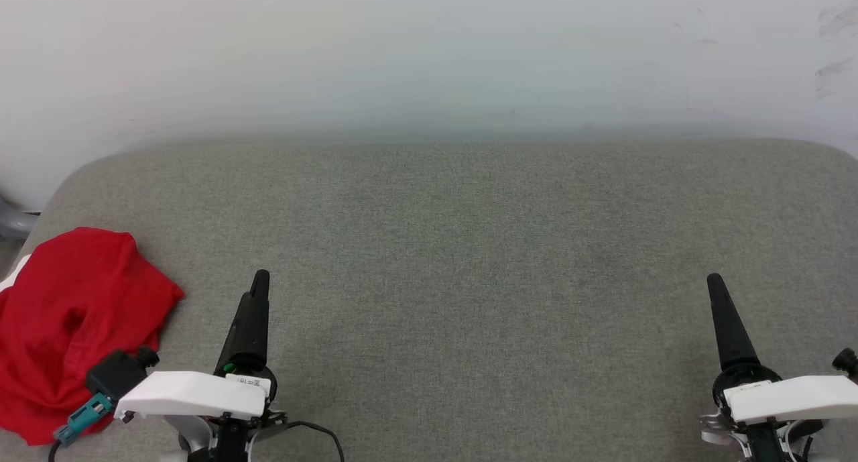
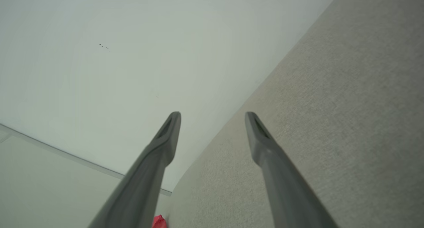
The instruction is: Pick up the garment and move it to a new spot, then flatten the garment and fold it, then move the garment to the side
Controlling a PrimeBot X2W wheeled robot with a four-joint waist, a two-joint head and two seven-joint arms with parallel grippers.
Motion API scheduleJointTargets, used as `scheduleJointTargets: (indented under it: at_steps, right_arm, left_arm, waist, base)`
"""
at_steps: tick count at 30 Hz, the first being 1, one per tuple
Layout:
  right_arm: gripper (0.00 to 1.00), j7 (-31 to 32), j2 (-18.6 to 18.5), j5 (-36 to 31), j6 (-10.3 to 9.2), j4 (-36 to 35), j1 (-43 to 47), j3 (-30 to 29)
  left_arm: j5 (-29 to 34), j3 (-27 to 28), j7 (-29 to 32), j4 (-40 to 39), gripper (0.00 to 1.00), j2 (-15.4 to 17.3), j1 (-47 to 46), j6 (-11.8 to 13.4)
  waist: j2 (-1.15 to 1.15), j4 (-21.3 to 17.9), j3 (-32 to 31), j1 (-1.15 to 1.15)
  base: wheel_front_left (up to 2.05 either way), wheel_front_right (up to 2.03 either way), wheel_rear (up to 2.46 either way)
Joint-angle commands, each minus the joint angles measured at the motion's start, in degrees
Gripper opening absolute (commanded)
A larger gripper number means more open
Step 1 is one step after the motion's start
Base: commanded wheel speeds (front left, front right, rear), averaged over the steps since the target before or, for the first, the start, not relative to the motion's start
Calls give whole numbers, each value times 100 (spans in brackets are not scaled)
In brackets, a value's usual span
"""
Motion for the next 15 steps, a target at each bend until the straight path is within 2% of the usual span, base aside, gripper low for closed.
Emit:
scheduleJointTargets:
  at_steps: [1, 15]
  right_arm:
    - [100, -72, -31, -246, 1, -130, -58, 10]
    - [100, -307, 18, -2149, 0, -318, 3, -75]
  left_arm:
    - [263, -21, -52, -106, 100, 8, -33, -13]
    - [1823, -149, -324, -268, 100, 8, 43, 112]
  waist:
    - [0, 0, -1, 0]
    - [0, 6, -10, 0]
  base:
    - [0, 0, 0]
    - [0, 0, 0]
